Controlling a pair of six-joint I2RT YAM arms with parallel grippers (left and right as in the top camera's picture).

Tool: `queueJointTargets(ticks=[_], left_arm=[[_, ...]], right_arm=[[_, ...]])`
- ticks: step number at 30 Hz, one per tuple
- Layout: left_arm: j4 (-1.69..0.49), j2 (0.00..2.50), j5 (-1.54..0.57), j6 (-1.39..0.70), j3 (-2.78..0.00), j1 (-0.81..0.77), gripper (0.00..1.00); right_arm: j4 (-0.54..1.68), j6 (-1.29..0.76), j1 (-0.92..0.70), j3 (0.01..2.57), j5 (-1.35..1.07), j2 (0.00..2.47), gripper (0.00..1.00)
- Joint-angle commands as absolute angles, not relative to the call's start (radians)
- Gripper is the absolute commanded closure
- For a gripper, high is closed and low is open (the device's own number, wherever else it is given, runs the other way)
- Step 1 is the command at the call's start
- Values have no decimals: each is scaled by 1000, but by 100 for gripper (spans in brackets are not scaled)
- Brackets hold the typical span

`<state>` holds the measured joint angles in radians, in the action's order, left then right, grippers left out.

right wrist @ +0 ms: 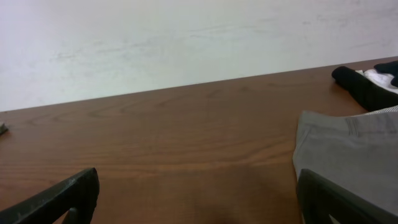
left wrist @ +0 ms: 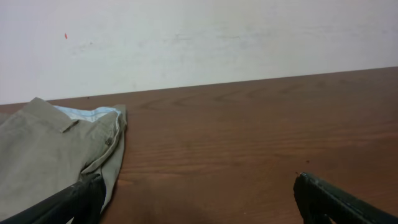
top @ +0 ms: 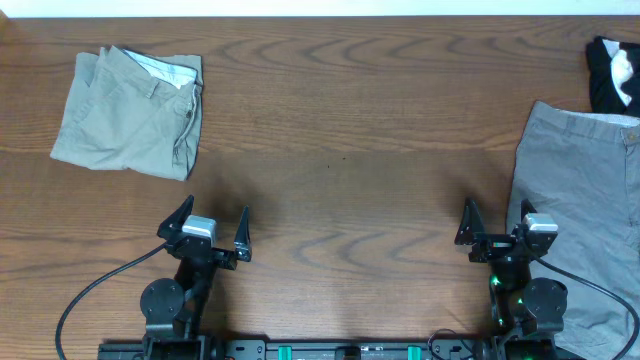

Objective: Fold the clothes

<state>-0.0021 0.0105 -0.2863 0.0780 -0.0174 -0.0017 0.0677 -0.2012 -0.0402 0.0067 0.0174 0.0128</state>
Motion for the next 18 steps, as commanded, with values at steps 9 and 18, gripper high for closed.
queueJointTargets(ticks=[9,18], left_arm=[[-44,5,-302,73,-4,-1,2],[-38,6,-302,73,-4,-1,2]], right_arm=[[70,-209,-31,6,14,11,1],[64,-209,-31,6,10,11,1]])
